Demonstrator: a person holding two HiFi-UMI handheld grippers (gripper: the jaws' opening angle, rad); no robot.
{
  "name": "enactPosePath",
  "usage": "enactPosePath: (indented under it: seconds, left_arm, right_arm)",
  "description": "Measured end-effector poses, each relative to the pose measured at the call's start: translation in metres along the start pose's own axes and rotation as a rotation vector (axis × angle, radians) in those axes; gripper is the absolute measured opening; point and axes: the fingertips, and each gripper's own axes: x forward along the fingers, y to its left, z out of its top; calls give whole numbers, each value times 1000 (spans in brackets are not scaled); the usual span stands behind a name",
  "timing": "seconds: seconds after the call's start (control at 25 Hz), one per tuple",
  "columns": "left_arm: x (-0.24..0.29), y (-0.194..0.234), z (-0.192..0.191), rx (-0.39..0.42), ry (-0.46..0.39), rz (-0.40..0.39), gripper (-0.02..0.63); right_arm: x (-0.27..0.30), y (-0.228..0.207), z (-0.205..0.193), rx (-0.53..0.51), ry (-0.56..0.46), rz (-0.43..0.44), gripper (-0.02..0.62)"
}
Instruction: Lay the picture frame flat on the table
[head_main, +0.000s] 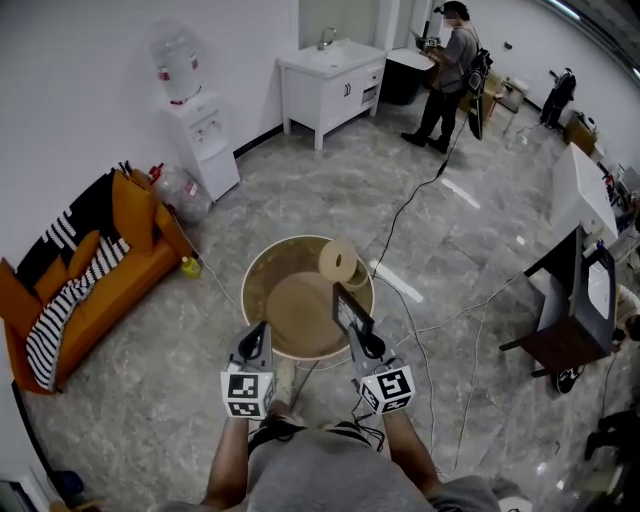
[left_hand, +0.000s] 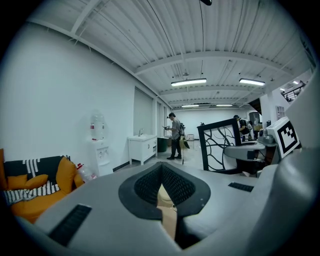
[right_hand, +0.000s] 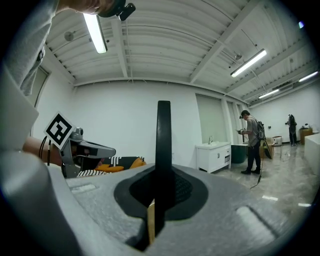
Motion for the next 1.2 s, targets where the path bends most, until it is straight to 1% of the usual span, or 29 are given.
enactPosePath:
  seconds: [0.16, 0.32, 0.52, 0.72, 0.88, 1.0, 1.2]
  left_arm:
    - [44, 40, 7, 0, 24, -28, 17]
    - [90, 79, 7, -7, 68, -57, 17]
    - [149, 106, 2, -11, 104, -119, 17]
    - [204, 136, -19, -25, 162, -157, 17]
    - [247, 156, -42, -26, 202, -172, 17]
    - [275, 170, -60, -30, 226, -184, 17]
    - [318, 198, -108, -48, 277, -194, 17]
  right_arm:
    - [56, -9, 6, 31, 13, -20, 11]
    - [110, -18, 0, 37, 47, -39, 11]
    - [168, -41, -15, 78, 95, -81, 11]
    - [224, -61, -35, 96, 145, -112, 11]
    - [263, -79, -56, 115, 179, -135, 11]
    - [289, -88, -79, 131, 201, -144, 11]
    - [332, -95, -130, 170, 249, -159, 11]
